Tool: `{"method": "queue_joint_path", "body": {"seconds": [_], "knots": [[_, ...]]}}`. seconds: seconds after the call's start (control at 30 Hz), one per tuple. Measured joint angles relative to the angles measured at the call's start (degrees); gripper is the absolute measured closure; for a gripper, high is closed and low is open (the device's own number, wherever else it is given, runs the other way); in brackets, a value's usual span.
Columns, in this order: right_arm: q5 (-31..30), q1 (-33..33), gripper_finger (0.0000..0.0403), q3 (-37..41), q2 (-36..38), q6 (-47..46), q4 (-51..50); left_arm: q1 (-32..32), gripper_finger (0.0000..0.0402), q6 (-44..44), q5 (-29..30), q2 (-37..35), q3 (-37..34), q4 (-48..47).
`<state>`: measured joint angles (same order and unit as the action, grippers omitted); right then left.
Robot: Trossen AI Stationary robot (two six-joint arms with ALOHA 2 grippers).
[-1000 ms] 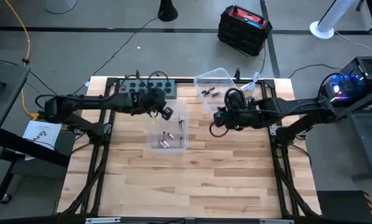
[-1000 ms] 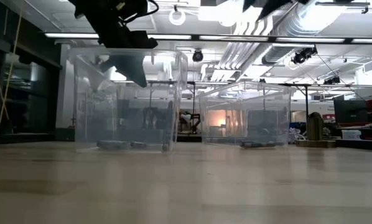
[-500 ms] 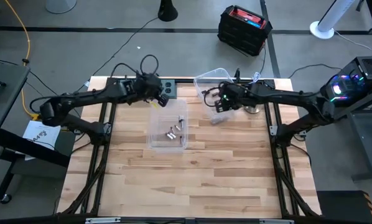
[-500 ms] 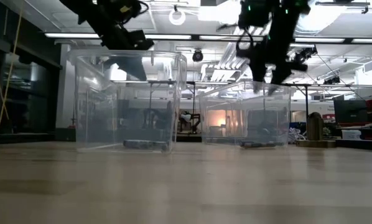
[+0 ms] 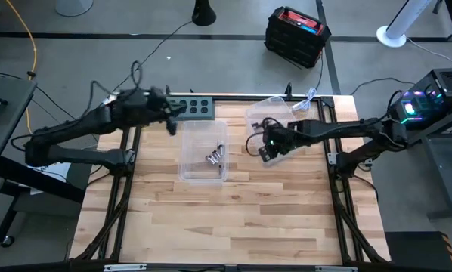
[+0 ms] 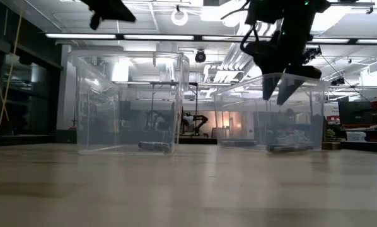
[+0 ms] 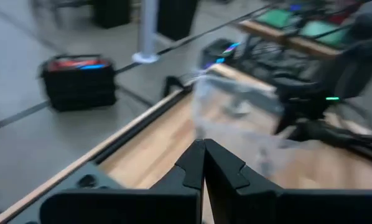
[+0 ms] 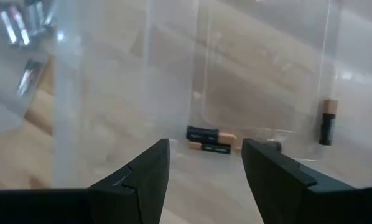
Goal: Sort batteries
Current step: Move the right transparent bin to the center of the table
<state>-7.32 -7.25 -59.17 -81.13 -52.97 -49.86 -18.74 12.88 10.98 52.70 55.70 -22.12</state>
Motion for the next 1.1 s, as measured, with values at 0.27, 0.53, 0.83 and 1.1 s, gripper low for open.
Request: {"method": "queue_joint_path", "body": {"seconds": [0.27,0.53,0.83,1.1], "knots": [[-10.22,5.37,0.0206,0.01,6.42,-2.04,4.90,11.86,0.0401,2.00,-0.97,-11.08,-4.85,2.88],[-17.77,7.39,0.0206,-0.01,17.94,7.92,22.89,25.62,0.0401,11.45,6.37,-19.20,-28.44,31.84],[-24.27,16.43,0.0232,-0.01,24.25,11.96,30.05,32.80,0.0401,14.01,14.13,-20.41,-49.91,63.76],[-28.03,24.56,0.0391,-0.01,27.27,10.30,20.60,24.35,0.0401,17.03,7.39,-24.91,-55.04,59.54]]}}
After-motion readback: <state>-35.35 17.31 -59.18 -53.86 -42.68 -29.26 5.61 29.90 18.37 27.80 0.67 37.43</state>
